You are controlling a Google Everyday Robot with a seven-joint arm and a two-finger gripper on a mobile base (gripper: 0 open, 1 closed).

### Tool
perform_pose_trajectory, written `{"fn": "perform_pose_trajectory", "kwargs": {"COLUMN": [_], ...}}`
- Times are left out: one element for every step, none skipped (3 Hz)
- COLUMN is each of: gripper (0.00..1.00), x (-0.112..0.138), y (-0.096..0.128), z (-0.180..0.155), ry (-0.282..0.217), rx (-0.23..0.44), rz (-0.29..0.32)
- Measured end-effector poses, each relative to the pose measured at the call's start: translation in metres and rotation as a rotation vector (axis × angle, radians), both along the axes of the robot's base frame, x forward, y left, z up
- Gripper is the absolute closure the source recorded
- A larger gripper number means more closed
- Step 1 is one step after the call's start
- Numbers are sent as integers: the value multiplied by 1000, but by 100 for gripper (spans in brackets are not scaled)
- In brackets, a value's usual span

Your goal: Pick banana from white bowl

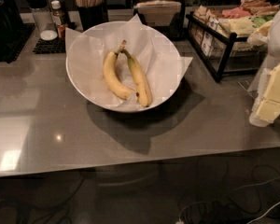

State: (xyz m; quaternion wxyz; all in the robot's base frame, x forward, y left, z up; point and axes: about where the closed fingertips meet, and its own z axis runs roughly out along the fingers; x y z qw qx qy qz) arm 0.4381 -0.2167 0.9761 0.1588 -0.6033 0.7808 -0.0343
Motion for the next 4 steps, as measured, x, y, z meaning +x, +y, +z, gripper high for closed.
{"fn": "perform_pose_trajectory", "kwargs": {"gripper": [0,0,0,0], "x": [0,2,18,42], "y": [0,4,33,81], "z": [0,4,19,38], "ry": [0,-15,-60,-89], "rx": [0,32,142,305], "rz": [0,2,15,32]}}
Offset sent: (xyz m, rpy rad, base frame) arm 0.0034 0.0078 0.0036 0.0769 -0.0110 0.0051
